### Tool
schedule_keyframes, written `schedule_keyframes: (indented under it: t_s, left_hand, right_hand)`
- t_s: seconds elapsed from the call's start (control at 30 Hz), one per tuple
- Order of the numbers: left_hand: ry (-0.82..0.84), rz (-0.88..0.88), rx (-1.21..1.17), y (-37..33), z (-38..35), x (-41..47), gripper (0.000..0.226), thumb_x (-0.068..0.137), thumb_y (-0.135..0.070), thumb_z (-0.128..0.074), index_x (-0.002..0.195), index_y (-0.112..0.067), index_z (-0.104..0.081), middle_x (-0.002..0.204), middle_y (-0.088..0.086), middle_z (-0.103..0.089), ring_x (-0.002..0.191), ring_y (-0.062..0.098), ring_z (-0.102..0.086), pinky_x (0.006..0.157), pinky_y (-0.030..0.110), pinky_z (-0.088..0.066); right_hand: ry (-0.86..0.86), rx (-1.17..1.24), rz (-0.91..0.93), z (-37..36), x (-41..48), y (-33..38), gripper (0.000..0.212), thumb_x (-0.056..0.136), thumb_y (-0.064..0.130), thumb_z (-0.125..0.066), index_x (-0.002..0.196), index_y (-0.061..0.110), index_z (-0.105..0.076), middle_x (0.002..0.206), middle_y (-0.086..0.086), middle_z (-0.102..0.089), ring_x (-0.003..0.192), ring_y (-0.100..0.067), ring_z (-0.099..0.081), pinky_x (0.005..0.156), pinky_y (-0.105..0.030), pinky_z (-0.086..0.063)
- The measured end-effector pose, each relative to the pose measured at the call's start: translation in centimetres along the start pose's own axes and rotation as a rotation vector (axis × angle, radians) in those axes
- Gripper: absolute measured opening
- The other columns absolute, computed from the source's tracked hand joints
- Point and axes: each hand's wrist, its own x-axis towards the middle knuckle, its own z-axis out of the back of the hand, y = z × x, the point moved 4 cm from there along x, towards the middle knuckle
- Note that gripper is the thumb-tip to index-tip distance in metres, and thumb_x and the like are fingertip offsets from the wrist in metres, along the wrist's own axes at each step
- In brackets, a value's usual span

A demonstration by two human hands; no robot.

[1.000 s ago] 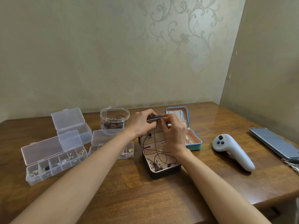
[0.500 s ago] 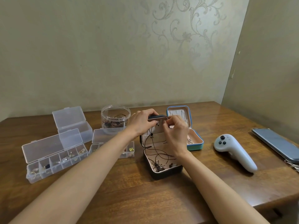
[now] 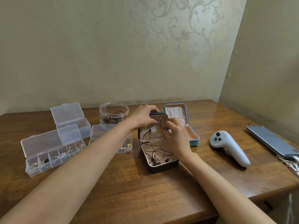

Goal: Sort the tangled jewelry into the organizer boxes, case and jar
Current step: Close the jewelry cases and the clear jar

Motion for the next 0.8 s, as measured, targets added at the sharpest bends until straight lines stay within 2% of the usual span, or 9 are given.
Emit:
schedule_keyframes:
  t_s: [0.13, 0.23, 0.3, 0.4, 0.53, 0.6, 0.67, 0.73, 0.8]
  left_hand:
    - [-0.023, 0.008, 0.199, -0.6, -0.2, -0.2, 0.034, 0.077, -0.029, -0.076, 0.107, -0.02, -0.062, 0.108, 0.007, -0.066, 0.102, 0.028, -0.058, 0.079, 0.033, -0.044]
    - [-0.075, 0.004, 0.344, -1.2, -0.2, -0.4, 0.036, 0.078, -0.035, -0.073, 0.108, -0.022, -0.06, 0.11, 0.007, -0.065, 0.105, 0.03, -0.058, 0.074, 0.032, -0.039]
    - [-0.092, 0.008, 0.387, -1.4, -0.2, -0.6, 0.039, 0.077, -0.037, -0.073, 0.11, -0.022, -0.059, 0.11, 0.008, -0.065, 0.105, 0.03, -0.058, 0.074, 0.033, -0.039]
    - [-0.09, 0.001, 0.415, -1.5, -0.2, -0.8, 0.041, 0.079, -0.041, -0.071, 0.112, -0.021, -0.057, 0.11, 0.008, -0.065, 0.106, 0.031, -0.058, 0.075, 0.033, -0.039]
    - [-0.108, -0.04, 0.459, -1.5, -0.1, -1.5, 0.038, 0.082, -0.044, -0.066, 0.111, -0.022, -0.056, 0.107, 0.009, -0.066, 0.103, 0.032, -0.059, 0.072, 0.032, -0.035]
    - [-0.119, -0.055, 0.475, -1.6, 0.0, -1.8, 0.035, 0.083, -0.041, -0.065, 0.11, -0.021, -0.056, 0.105, 0.01, -0.066, 0.101, 0.032, -0.06, 0.07, 0.032, -0.034]
    - [-0.122, -0.065, 0.511, -1.9, 0.0, -2.2, 0.03, 0.085, -0.036, -0.063, 0.109, -0.019, -0.056, 0.105, 0.012, -0.065, 0.1, 0.033, -0.06, 0.068, 0.031, -0.034]
    - [-0.126, -0.082, 0.559, -2.5, -0.1, -2.5, 0.03, 0.086, -0.033, -0.06, 0.11, -0.017, -0.055, 0.105, 0.013, -0.065, 0.099, 0.034, -0.059, 0.068, 0.032, -0.033]
    - [-0.115, -0.107, 0.597, -3.1, -0.2, -3.1, 0.032, 0.087, -0.033, -0.058, 0.112, -0.015, -0.053, 0.107, 0.014, -0.064, 0.099, 0.034, -0.059, 0.069, 0.033, -0.035]
  right_hand:
    - [-0.073, -0.04, -0.017, 0.9, -0.8, 1.0, 0.011, 0.078, 0.01, -0.074, 0.079, 0.007, -0.064, 0.101, -0.011, -0.057, 0.079, -0.024, -0.058, 0.052, -0.041, -0.051]
    - [-0.111, -0.106, -0.027, 1.3, -1.4, 1.5, 0.013, 0.074, 0.009, -0.076, 0.076, 0.007, -0.063, 0.088, -0.011, -0.057, 0.072, -0.025, -0.056, 0.049, -0.035, -0.045]
    - [-0.003, -0.105, -0.038, 0.9, -1.9, 1.7, 0.009, 0.076, 0.009, -0.073, 0.075, 0.008, -0.064, 0.079, -0.009, -0.061, 0.071, -0.029, -0.058, 0.057, -0.034, -0.041]
    - [0.269, -0.133, -0.074, 0.0, -2.7, 1.9, 0.009, 0.087, 0.016, -0.064, 0.088, 0.012, -0.072, 0.089, -0.004, -0.069, 0.086, -0.024, -0.061, 0.076, -0.033, -0.044]
    - [0.117, 0.02, -0.065, 2.3, -3.7, 2.8, 0.017, 0.09, 0.02, -0.061, 0.098, 0.011, -0.074, 0.09, -0.003, -0.07, 0.08, -0.018, -0.063, 0.077, -0.033, -0.051]
    - [0.137, 0.047, 0.025, 2.8, -4.6, 3.7, 0.035, 0.092, 0.039, -0.052, 0.1, 0.014, -0.075, 0.093, 0.001, -0.072, 0.084, -0.014, -0.064, 0.086, -0.032, -0.05]
    - [0.294, 0.021, 0.129, 2.4, -5.9, 4.6, 0.054, 0.091, 0.057, -0.04, 0.104, 0.017, -0.074, 0.104, 0.005, -0.073, 0.096, -0.009, -0.063, 0.106, -0.027, -0.034]
    - [0.404, -0.048, 0.203, 2.2, -7.1, 5.0, 0.067, 0.091, 0.064, -0.026, 0.104, 0.02, -0.075, 0.105, 0.006, -0.073, 0.1, -0.007, -0.063, 0.116, -0.026, -0.017]
    - [0.354, -0.153, 0.262, 2.5, -7.9, 4.5, 0.072, 0.093, 0.063, -0.018, 0.095, 0.022, -0.077, 0.094, 0.007, -0.074, 0.094, -0.008, -0.066, 0.117, -0.035, -0.02]
